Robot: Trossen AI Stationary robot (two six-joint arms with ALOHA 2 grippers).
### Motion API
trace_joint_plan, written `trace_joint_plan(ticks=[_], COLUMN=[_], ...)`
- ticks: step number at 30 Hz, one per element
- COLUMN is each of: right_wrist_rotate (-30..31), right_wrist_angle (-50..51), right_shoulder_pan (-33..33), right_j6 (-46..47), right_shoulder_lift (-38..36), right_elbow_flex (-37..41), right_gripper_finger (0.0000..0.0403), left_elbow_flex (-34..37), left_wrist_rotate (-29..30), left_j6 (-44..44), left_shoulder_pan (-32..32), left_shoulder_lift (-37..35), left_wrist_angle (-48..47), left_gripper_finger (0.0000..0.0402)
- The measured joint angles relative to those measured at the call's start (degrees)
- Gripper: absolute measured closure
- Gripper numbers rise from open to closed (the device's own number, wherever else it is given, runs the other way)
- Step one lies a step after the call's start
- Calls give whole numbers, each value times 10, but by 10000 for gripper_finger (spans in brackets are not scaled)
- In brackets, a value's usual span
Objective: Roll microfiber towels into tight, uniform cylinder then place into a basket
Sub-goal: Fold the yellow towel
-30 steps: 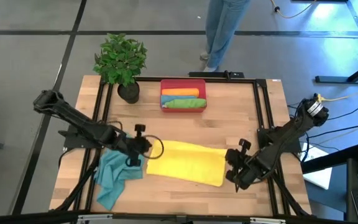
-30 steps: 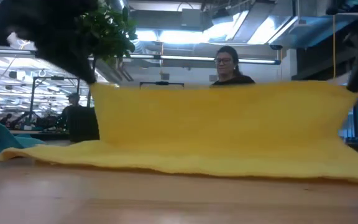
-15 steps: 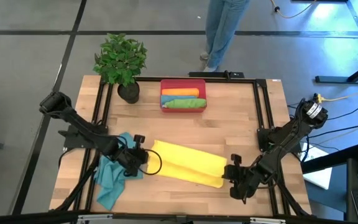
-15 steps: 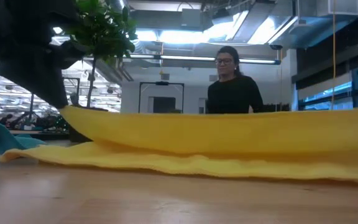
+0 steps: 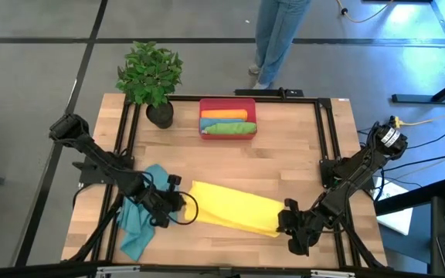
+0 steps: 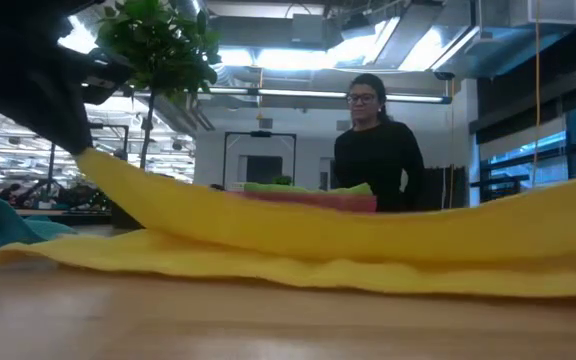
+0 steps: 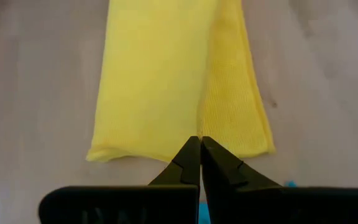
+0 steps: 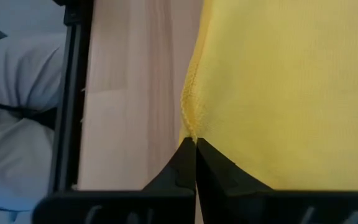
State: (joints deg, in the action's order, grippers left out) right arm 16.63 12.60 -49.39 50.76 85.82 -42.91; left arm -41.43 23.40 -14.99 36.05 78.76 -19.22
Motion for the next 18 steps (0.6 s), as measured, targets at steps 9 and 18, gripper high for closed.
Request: trace_joint_plan(ticks=[9,18], right_wrist_rotate=[-7,-62], right_wrist_angle=[4,5], right_shoulder_pan=[0,0], right_j6=[15,17], right_shoulder_lift=[0,0], right_elbow_flex=[1,-1], right_gripper_finger=[363,276], left_elbow_flex=[15,-3], left_wrist_rotate=[-47,-57], left_j6=[4,5], left_shoulder_pan=[-1,-2], left_shoulder_lift=[0,0], left_wrist_angle=[37,39], left_gripper_finger=[400,331])
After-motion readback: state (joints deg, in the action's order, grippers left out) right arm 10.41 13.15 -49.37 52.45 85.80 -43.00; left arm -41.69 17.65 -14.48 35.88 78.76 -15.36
